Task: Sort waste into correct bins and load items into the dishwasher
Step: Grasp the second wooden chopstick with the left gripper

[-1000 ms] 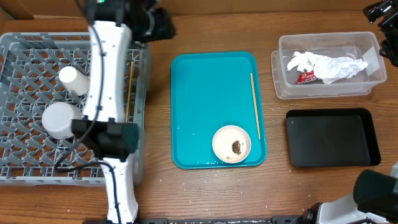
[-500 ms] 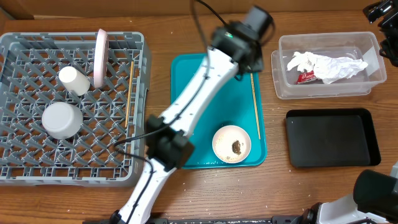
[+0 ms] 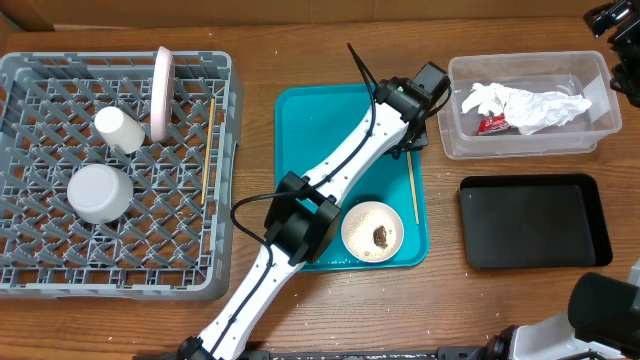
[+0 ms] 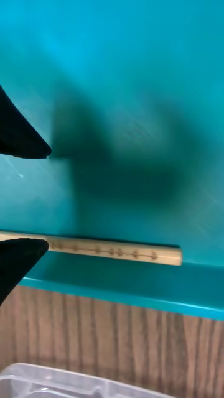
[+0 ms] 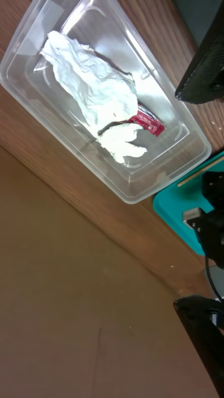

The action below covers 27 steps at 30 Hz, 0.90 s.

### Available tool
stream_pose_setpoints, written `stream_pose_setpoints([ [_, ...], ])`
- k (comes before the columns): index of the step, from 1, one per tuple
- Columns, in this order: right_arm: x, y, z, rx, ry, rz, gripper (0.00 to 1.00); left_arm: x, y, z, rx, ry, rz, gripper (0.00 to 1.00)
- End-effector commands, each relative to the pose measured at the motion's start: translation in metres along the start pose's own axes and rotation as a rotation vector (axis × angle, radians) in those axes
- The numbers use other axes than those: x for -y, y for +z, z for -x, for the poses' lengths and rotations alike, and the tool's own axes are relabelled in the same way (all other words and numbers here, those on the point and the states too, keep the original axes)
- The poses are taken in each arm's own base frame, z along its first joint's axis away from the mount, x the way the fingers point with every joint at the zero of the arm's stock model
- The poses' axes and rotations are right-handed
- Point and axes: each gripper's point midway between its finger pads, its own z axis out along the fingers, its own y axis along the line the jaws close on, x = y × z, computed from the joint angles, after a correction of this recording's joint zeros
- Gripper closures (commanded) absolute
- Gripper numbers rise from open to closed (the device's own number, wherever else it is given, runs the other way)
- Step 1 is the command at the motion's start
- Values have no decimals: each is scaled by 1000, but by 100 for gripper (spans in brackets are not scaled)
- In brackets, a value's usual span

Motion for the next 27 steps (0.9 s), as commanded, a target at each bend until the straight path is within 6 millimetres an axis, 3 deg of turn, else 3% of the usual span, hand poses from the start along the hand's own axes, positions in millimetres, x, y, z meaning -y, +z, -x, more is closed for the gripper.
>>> stream_pose_setpoints([
  [1,-8,-13,1,24,-8,26,0,0,10,2,10,-25,3,56],
  [12,-8,-13,1,24,-8,26,0,4,14,4,23,15,-9,58],
  [20,-8,-13,1,24,-7,26,0,5,37,-5,17,109,17,61],
  [23,-8,-13,1,24,-7,26,0,2,41,-8,8,110,29,68],
  [24,-8,-13,1,24,-8,26,0,1,41,-7,10,110,31,74],
  [25,-8,-13,1,24,-8,26,0,-1,41,-7,14,115,42,90],
  [27,-8,-13,1,24,-8,26,0,-1,40,-7,12,136,41,96],
])
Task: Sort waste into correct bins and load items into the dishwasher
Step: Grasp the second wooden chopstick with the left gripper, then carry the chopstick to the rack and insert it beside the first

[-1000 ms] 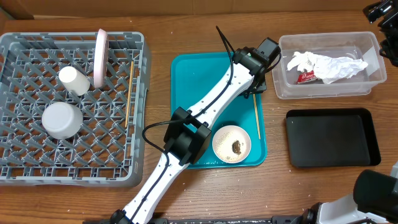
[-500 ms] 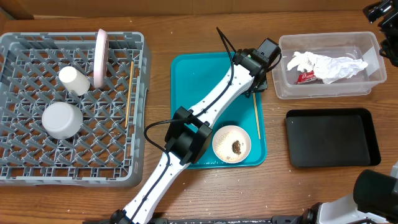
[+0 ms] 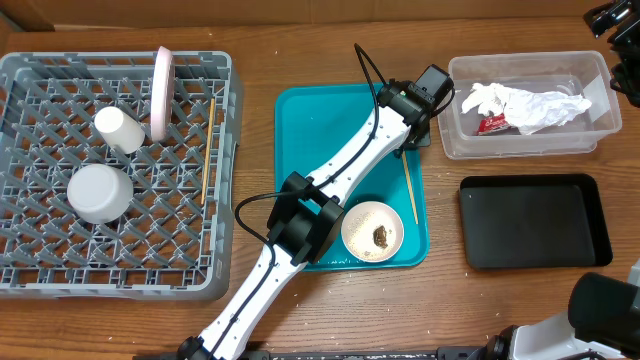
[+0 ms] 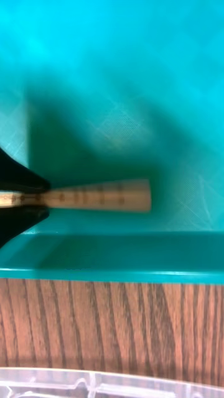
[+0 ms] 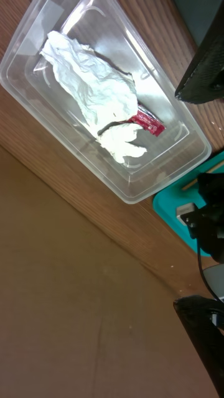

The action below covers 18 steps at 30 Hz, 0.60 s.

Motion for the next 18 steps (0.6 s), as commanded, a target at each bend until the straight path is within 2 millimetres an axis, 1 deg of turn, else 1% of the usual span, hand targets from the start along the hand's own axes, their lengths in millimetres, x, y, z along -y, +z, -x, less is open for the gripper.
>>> stream_pose_setpoints([
  [1,-8,-13,2,24,-8,26,0,-9,24,-17,-49,51,51,96],
  [4,-8,-13,1,24,-7,26,0,-13,12,-15,-62,56,59,96],
  [7,-8,-13,1,24,-7,26,0,-9,-12,-3,-52,101,18,96],
  [9,-8,-13,1,24,-8,26,0,-7,-37,11,-20,87,-16,96],
  [10,-8,-13,1,24,-8,26,0,-3,-52,19,-2,79,-52,96],
  [14,-8,-13,1,24,-8,26,0,21,-111,43,46,43,-270,96],
  [15,-8,-13,1,24,-8,26,0,26,-123,47,57,36,-317,96],
  [16,-8,-13,1,24,-8,26,0,30,-140,54,67,15,-384,96],
  [17,-8,-13,1,24,-8,26,0,30,-150,57,69,2,-407,96],
  [18,-8,-13,1,24,-8,26,0,26,-155,62,73,-21,-414,96],
])
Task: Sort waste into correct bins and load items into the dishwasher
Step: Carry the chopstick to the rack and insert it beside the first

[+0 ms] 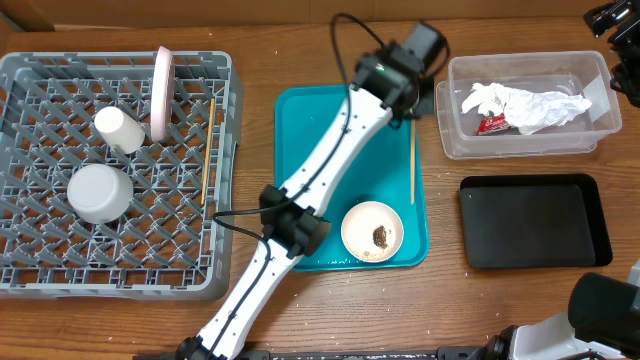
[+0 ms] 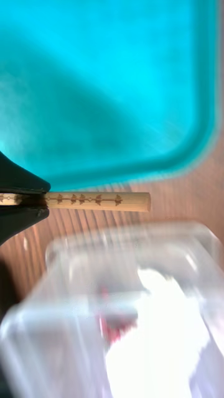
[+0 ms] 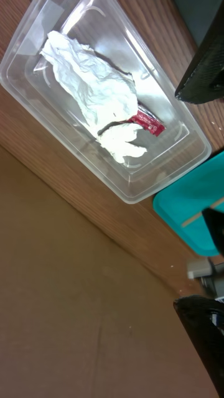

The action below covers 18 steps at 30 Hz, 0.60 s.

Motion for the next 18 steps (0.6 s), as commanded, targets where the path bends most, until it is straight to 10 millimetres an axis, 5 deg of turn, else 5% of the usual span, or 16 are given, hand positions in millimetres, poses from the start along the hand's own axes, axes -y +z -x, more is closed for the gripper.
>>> stream_pose_setpoints([
  [1,-7,-13,2,24,-7,25,0,14,-53,22,21,-57,-157,96],
  [6,-7,-13,2,24,-7,25,0,-36,-92,43,62,-64,-62,96],
  [11,-7,-13,2,24,-7,25,0,-140,-157,60,112,-21,227,96],
  [18,-7,-13,2,24,-7,25,0,-190,-228,87,204,93,226,96],
])
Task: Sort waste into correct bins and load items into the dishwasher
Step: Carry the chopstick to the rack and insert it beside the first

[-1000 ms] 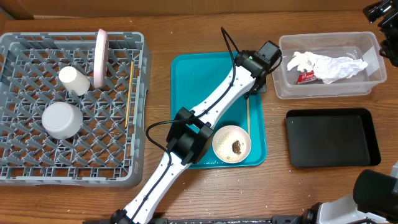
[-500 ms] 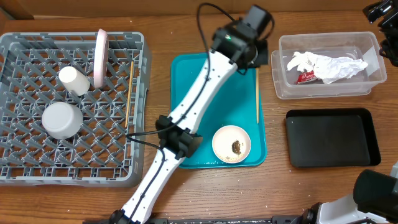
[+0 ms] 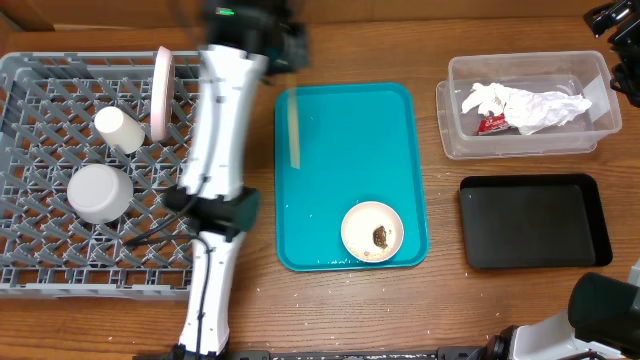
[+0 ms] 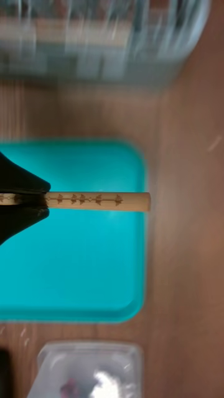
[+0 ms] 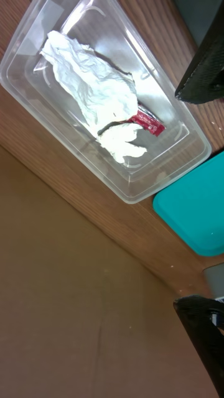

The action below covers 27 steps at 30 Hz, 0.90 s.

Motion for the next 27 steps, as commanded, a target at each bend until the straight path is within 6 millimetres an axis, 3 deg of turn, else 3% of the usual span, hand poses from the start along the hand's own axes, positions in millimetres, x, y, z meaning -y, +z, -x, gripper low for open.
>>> stream_pose_setpoints([
  [1,-8,-13,1,24,-8,26,0,-26,-51,19,110,148,29,96],
  [4,-8,-13,1,24,-8,26,0,-70,-53,28,118,123,149,96],
  [9,-8,-13,1,24,-8,25,0,-94,-24,13,-14,184,196,96],
  [14,-8,-13,1,24,-8,25,0,-127,6,-10,-166,213,358,96],
  [20,-8,-13,1,24,-8,26,0,-140,19,-23,-241,224,413,96],
  [27,-8,-13,1,24,-8,25,0,-150,19,-25,-255,219,444,96],
])
